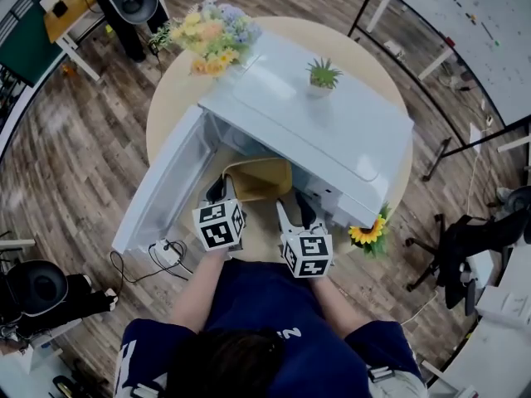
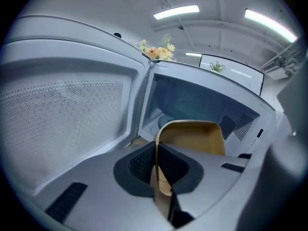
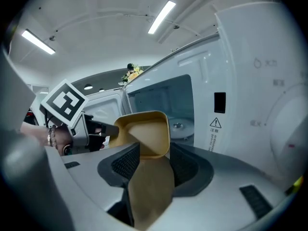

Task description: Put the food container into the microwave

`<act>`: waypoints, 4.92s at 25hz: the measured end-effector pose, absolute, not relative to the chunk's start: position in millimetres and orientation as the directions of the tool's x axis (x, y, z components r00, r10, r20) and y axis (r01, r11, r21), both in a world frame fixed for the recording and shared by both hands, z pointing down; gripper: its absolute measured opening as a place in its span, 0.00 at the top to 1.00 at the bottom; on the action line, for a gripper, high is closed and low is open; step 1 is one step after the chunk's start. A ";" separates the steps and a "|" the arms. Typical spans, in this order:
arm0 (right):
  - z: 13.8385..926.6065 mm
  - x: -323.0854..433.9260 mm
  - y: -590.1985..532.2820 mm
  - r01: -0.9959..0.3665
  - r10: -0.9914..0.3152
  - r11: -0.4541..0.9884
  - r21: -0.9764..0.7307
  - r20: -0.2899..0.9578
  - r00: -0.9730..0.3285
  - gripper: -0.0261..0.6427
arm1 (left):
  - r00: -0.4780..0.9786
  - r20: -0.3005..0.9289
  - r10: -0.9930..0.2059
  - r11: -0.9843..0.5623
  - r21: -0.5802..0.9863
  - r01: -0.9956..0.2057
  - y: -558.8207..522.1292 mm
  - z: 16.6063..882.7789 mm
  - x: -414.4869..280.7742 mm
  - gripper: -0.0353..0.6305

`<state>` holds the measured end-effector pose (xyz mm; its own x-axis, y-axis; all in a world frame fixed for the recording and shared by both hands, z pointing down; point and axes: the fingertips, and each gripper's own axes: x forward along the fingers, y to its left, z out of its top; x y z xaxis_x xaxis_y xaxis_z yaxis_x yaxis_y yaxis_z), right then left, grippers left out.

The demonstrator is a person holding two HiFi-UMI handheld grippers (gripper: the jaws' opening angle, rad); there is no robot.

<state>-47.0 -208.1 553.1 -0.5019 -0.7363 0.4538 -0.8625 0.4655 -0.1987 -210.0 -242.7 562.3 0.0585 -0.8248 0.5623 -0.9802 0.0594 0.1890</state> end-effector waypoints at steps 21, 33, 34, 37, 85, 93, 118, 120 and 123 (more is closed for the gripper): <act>556.3 -42.8 -202.1 -0.857 -0.726 0.475 -0.199 0.462 -0.510 0.67 | 0.058 0.585 -0.809 0.180 0.340 -0.923 -309.6 579.2 -187.6 0.92; 562.8 -44.9 -205.5 -0.857 -0.716 0.472 -0.206 0.479 -0.509 0.67 | 0.114 0.554 -0.824 0.143 0.398 -0.906 -334.6 579.9 -168.0 0.92; 563.5 -45.2 -205.4 -0.857 -0.715 0.472 -0.206 0.480 -0.509 0.67 | 0.115 0.558 -0.822 0.145 0.399 -0.905 -335.6 581.6 -167.6 0.92; 565.2 -44.2 -205.7 -0.859 -0.713 0.468 -0.207 0.486 -0.505 0.67 | 0.116 0.556 -0.823 0.156 0.418 -0.895 -340.0 584.1 -166.0 0.92; 542.8 -32.6 -191.0 -0.874 -0.784 0.453 -0.176 0.388 -0.485 0.64 | 0.444 0.292 -0.847 -0.383 0.244 -0.891 -227.1 512.9 -162.0 0.48; 546.9 -32.6 -186.0 -0.865 -0.770 0.476 -0.163 0.399 -0.498 0.64 | 0.456 0.361 -0.813 -0.408 0.206 -0.890 -190.4 535.4 -159.7 0.48; 530.8 -44.6 -188.5 -0.839 -0.776 0.517 -0.166 0.323 -0.542 0.95 | 0.547 0.272 -0.792 -0.496 0.235 -0.836 -185.5 522.0 -127.4 0.94; 529.5 -46.6 -187.2 -0.837 -0.774 0.526 -0.153 0.323 -0.545 0.95 | 0.543 0.274 -0.794 -0.496 0.226 -0.839 -185.4 522.1 -128.2 0.94; 530.6 -48.8 -185.6 -0.833 -0.768 0.537 -0.132 0.332 -0.548 0.95 | 0.537 0.277 -0.797 -0.492 0.217 -0.843 -185.1 522.4 -129.0 0.94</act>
<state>-48.8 -185.6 530.6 -0.5477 -0.7678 0.3324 -0.8331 0.5371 -0.1320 -129.0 -185.1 522.4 0.5369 -0.7969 0.2769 -0.8429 -0.4925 0.2170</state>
